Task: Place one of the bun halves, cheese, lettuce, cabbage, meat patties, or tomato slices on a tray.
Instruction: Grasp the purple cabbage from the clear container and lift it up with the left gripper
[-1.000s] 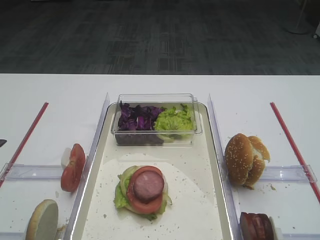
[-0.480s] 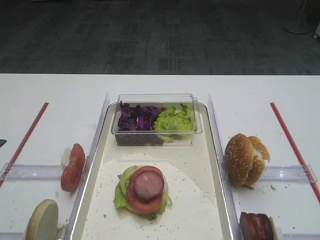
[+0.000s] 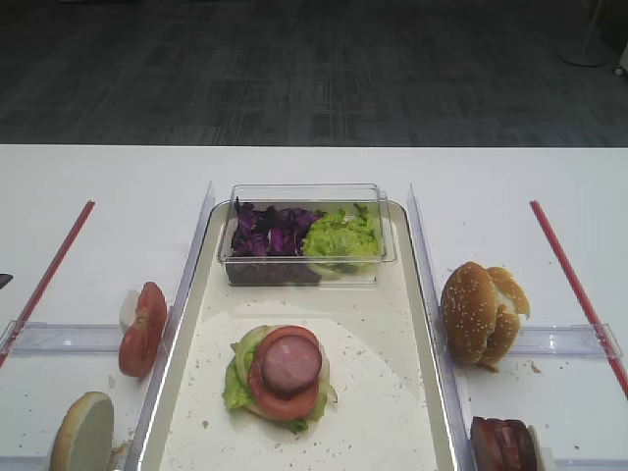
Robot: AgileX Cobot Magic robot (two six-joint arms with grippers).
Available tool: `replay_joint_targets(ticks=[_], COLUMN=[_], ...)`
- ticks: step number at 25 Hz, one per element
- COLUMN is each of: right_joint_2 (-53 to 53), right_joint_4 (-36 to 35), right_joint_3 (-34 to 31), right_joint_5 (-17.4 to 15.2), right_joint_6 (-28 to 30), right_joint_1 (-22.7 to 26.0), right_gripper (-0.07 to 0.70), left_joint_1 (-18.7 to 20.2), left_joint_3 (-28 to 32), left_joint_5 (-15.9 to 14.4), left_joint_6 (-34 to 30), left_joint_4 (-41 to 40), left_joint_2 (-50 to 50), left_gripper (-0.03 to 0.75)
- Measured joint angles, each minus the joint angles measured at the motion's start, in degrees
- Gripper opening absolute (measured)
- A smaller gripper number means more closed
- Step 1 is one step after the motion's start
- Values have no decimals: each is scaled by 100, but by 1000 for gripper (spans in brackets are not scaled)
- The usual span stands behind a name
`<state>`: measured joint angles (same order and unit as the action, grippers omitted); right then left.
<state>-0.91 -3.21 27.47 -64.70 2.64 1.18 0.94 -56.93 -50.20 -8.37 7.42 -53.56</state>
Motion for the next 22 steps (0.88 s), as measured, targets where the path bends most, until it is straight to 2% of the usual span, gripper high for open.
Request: replay_joint_targets(ticks=[6,11,16,22], right_joint_2=[0,0,0,0], right_joint_4=[0,0,0,0], right_joint_3=[0,0,0,0], right_joint_5=[0,0,0,0], right_joint_6=[-10,-10,-10,-10], right_joint_1=[0,0,0,0], right_gripper=[678,678,678,678], left_joint_1=[0,12,199,347], left_joint_3=[-1268,-2371,-3468,-4360], left_joint_5=[-60,-388,-772,-1163], left_joint_6=[-26,-26,-26,-37], left_joint_4=[9,35,35,47], left_joint_2=[-1794,-3228,-4455,-5676], left_gripper=[440,439,439,439])
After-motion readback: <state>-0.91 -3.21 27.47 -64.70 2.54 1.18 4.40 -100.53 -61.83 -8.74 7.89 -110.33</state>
